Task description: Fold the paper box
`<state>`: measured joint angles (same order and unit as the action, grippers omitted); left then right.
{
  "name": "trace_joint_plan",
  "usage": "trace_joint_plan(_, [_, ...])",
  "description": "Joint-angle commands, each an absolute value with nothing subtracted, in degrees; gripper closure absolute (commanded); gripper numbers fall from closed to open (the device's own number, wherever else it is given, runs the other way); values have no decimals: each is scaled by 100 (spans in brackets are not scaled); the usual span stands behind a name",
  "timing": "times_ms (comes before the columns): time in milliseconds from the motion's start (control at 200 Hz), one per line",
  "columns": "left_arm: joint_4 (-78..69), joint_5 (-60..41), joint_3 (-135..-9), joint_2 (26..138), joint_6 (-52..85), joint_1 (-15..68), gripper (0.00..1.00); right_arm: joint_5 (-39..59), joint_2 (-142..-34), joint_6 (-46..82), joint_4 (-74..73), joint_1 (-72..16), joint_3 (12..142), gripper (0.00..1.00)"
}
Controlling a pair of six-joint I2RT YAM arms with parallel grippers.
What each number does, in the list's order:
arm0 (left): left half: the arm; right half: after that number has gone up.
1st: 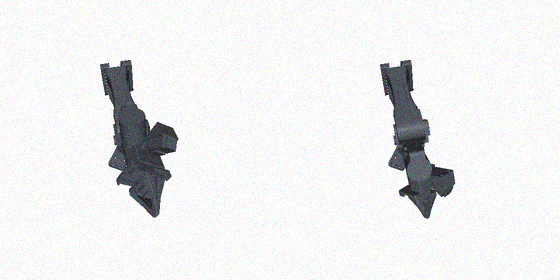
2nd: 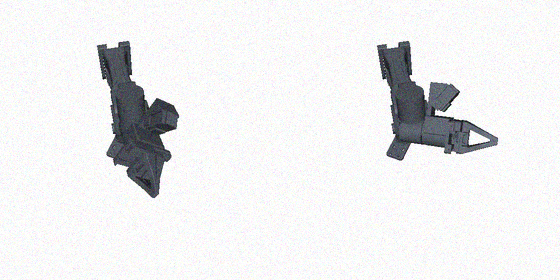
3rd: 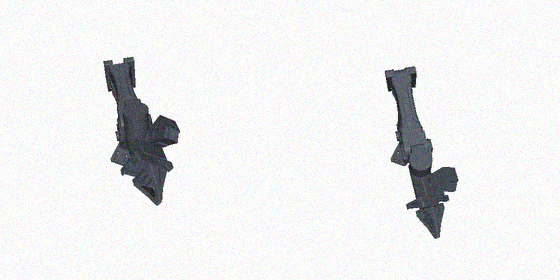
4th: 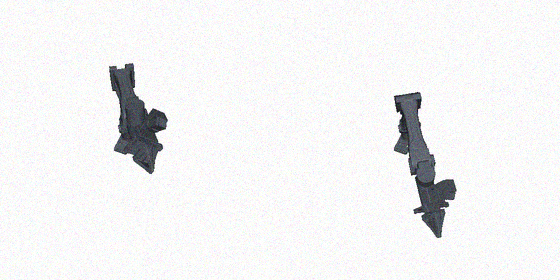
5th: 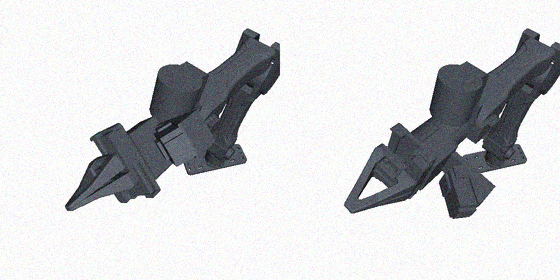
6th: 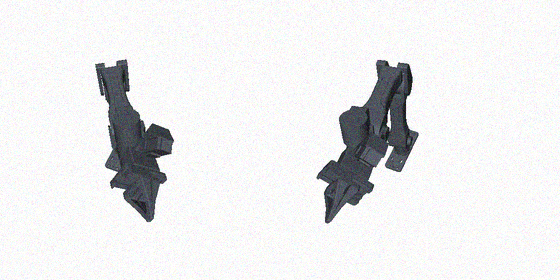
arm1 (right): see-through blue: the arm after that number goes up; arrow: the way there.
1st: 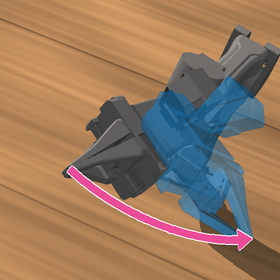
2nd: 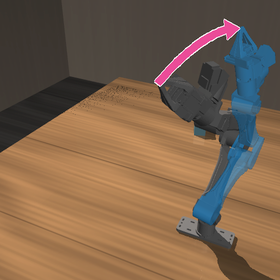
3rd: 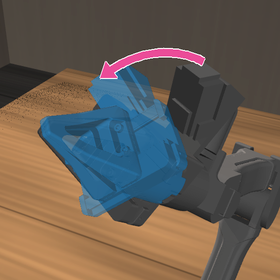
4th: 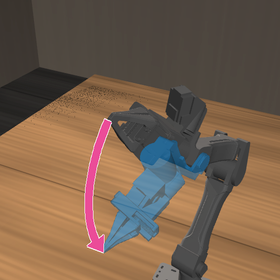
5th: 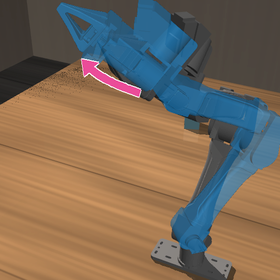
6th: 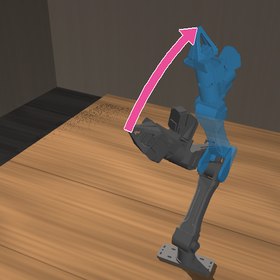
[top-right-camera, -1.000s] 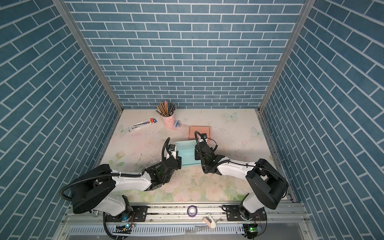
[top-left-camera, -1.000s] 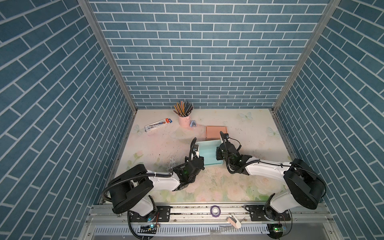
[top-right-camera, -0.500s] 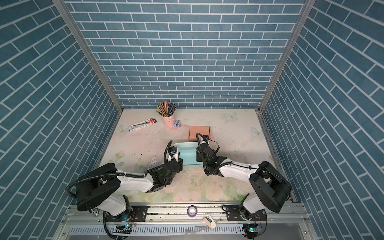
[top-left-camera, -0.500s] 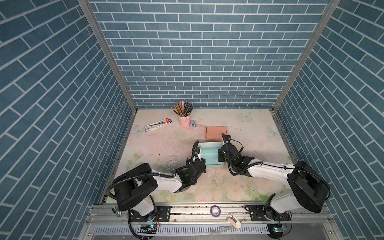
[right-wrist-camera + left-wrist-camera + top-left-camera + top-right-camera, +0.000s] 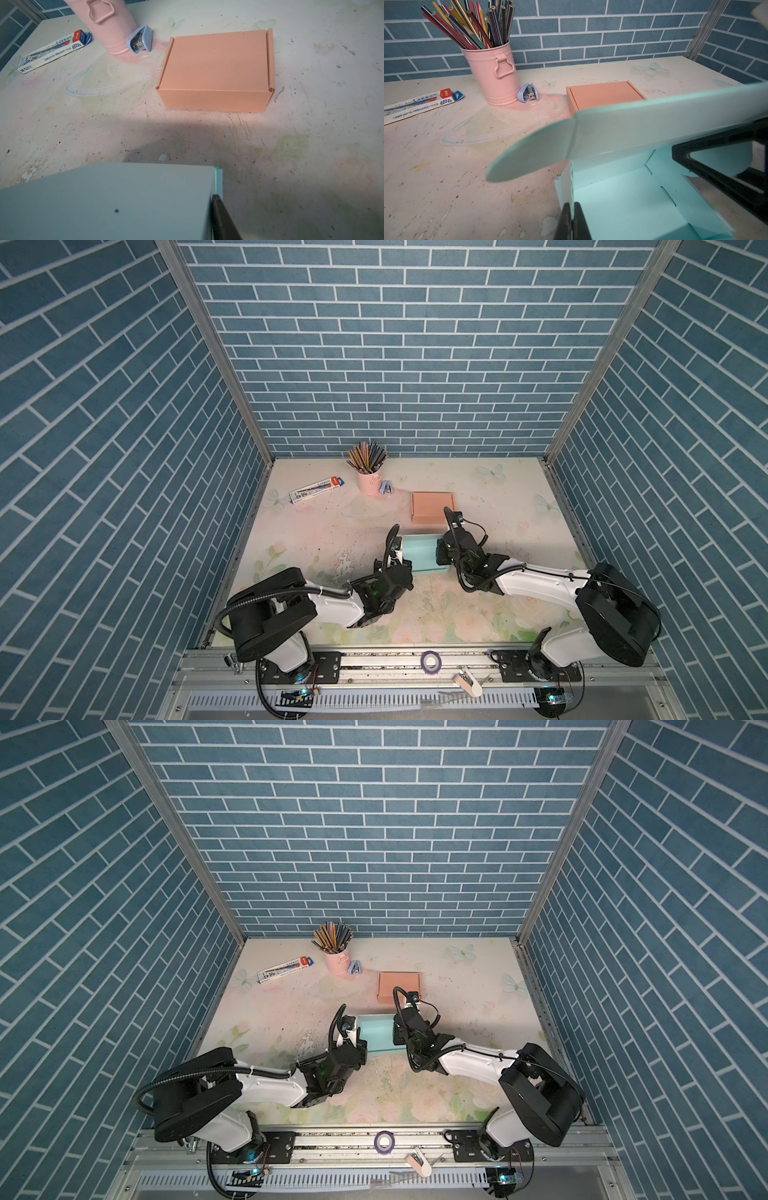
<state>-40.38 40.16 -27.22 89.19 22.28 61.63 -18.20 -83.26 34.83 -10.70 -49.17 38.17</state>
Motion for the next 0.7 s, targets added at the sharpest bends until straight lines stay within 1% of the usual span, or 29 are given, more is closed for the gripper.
trace_joint_plan(0, [-4357,3273,-2670,9042,2353,6381,98,-1003,-8220,3858,-1092,-5126,3719,75])
trace_joint_plan(355, [-4870,3121,-2429,9123,2565,6384,98,-1003,-8216,3859,-1049,-5142,3598,76])
trace_joint_plan(695, [-3983,2860,-2522,8508,3156,6219,98,-1178,-8218,3754,-864,-5238,3752,76])
